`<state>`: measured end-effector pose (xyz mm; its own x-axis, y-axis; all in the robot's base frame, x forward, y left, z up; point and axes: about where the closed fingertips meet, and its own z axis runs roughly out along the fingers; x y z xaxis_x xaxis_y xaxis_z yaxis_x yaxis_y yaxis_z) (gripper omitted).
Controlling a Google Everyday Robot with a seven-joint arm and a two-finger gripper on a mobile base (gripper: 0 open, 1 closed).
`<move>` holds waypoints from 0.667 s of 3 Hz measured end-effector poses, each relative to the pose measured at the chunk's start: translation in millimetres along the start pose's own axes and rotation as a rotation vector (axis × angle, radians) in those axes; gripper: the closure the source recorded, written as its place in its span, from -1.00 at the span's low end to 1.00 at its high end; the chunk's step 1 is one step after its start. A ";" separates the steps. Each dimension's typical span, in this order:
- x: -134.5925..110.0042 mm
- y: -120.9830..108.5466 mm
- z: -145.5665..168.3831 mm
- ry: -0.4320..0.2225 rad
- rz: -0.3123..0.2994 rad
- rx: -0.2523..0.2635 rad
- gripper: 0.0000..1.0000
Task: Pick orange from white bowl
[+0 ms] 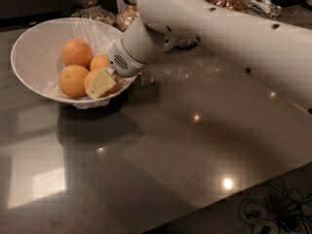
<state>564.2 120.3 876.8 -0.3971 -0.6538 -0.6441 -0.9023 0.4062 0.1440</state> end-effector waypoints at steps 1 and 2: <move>0.0 0.0 0.0 0.000 0.000 0.000 1.00; -0.7 1.3 -0.4 0.000 -0.004 -0.002 1.00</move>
Offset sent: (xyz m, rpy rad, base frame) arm -0.0036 0.0015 0.0051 0.0018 -0.0010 0.0195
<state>563.2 121.1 877.8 -0.3940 -0.6554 -0.6444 -0.9042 0.4023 0.1436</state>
